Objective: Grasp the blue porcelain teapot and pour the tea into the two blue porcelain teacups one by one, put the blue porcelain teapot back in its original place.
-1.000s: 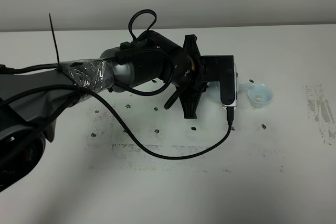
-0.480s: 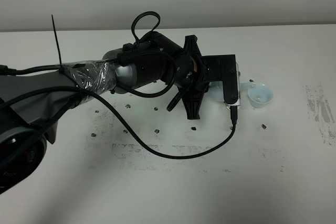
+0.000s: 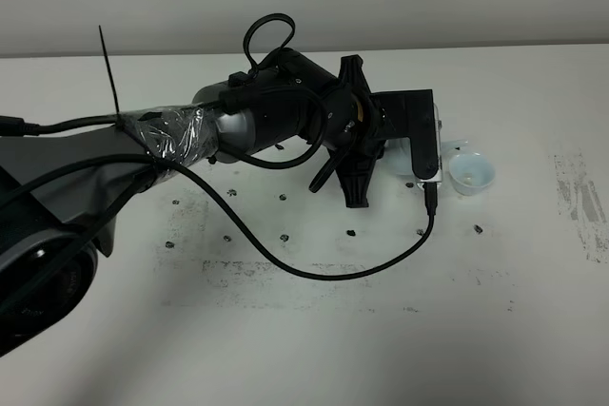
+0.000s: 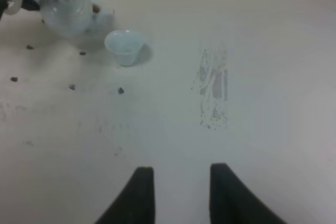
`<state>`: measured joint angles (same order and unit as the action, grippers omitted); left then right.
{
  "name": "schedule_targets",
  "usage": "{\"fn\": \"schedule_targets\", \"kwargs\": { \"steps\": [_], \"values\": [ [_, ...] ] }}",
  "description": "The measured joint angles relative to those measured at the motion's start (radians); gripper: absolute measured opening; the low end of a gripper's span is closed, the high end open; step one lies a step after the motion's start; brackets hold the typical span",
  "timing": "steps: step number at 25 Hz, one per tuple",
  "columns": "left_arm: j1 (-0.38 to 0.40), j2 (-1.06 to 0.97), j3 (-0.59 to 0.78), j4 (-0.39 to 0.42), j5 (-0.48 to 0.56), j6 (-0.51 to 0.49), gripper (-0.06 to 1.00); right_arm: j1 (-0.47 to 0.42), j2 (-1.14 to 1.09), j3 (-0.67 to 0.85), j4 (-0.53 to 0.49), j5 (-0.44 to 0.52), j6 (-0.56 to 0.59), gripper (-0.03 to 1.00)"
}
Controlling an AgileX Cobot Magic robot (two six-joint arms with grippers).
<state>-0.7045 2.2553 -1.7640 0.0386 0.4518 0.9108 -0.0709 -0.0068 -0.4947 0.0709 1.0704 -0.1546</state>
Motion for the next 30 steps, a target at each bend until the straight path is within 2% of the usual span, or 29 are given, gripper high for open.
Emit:
{"fn": "schedule_targets", "kwargs": {
  "steps": [17,25,30],
  "values": [
    [-0.020,0.019,-0.007,0.049,0.016,0.012,0.03,0.000,0.000,0.000,0.000,0.000,0.000,0.28],
    [-0.029,0.019,-0.007,0.053,0.039,-0.003,0.03,0.000,0.000,0.000,0.000,0.000,0.000,0.28],
    [-0.045,0.019,-0.038,0.065,0.085,-0.051,0.03,0.000,0.000,0.000,0.000,0.000,0.000,0.28]
  ]
}}
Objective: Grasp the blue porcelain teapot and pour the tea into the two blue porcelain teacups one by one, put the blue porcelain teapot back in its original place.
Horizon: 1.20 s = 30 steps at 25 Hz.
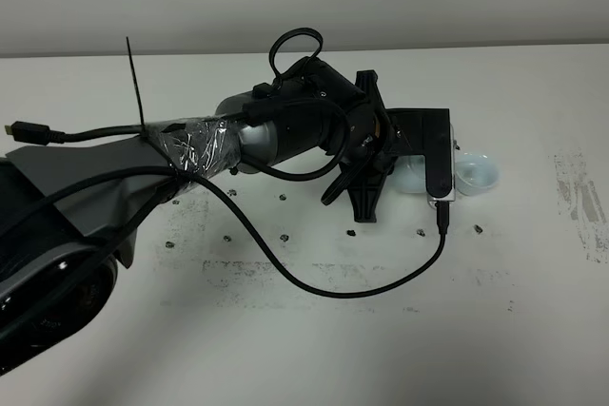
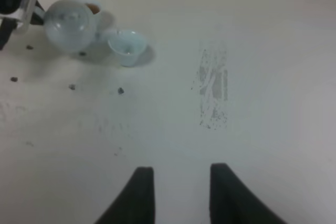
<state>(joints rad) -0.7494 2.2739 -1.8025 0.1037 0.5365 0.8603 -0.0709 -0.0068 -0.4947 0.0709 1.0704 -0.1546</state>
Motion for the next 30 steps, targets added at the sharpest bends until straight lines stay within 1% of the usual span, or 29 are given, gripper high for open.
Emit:
{"fn": "schedule_targets", "kwargs": {
  "steps": [4,13,20,27,30],
  "values": [
    [-0.001,0.000,-0.027,0.016,0.037,-0.013,0.03,0.000,0.000,0.000,0.000,0.000,0.000,0.28],
    [-0.005,-0.007,-0.028,0.011,0.078,-0.015,0.03,0.000,0.000,0.000,0.000,0.000,0.000,0.28],
    [-0.005,-0.061,-0.029,0.015,0.113,-0.015,0.03,0.000,0.000,0.000,0.000,0.000,0.000,0.28],
    [-0.004,-0.065,-0.033,0.048,0.126,-0.011,0.03,0.000,0.000,0.000,0.000,0.000,0.000,0.28],
    [-0.002,-0.065,-0.041,0.075,0.125,-0.009,0.03,0.000,0.000,0.000,0.000,0.000,0.000,0.28]
  ]
}}
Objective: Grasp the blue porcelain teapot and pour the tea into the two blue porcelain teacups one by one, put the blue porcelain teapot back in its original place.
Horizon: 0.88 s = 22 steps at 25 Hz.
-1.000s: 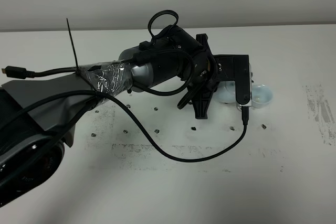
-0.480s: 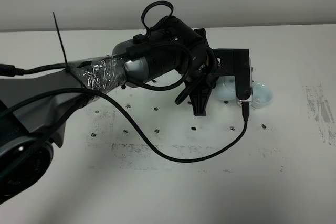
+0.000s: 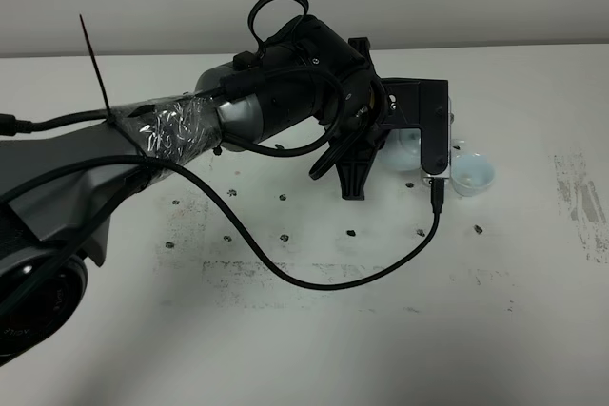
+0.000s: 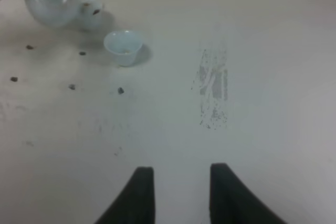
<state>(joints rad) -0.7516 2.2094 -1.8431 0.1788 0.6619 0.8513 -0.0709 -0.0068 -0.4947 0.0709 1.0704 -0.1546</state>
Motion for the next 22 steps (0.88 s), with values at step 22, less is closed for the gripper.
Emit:
{"fn": "schedule_targets", "kwargs": {
  "steps": [22],
  "values": [
    [0.009,0.000,-0.001,0.081,-0.003,0.028,0.03,0.000,0.000,0.000,0.000,0.000,0.000,0.28]
  ]
}}
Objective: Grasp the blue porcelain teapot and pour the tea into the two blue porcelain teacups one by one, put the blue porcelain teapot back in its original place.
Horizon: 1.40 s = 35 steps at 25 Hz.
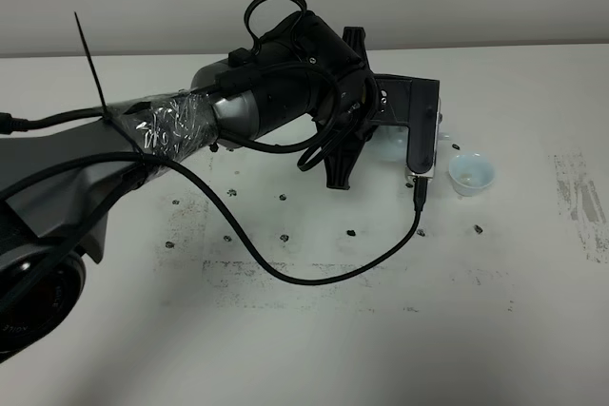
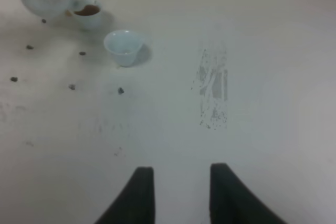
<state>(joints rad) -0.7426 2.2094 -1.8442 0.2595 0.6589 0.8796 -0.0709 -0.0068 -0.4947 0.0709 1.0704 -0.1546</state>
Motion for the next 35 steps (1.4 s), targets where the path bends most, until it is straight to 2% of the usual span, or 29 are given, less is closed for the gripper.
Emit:
{"fn": "schedule_targets", "kwargs": {
  "steps": [16,35],
  "values": [
    [-0.024,0.000,0.000,0.004,-0.011,0.017,0.03,0.000,0.000,0.000,0.000,0.000,0.000,0.28],
    [-0.039,0.020,-0.005,0.053,-0.005,-0.006,0.03,0.000,0.000,0.000,0.000,0.000,0.000,0.28]
  ]
}}
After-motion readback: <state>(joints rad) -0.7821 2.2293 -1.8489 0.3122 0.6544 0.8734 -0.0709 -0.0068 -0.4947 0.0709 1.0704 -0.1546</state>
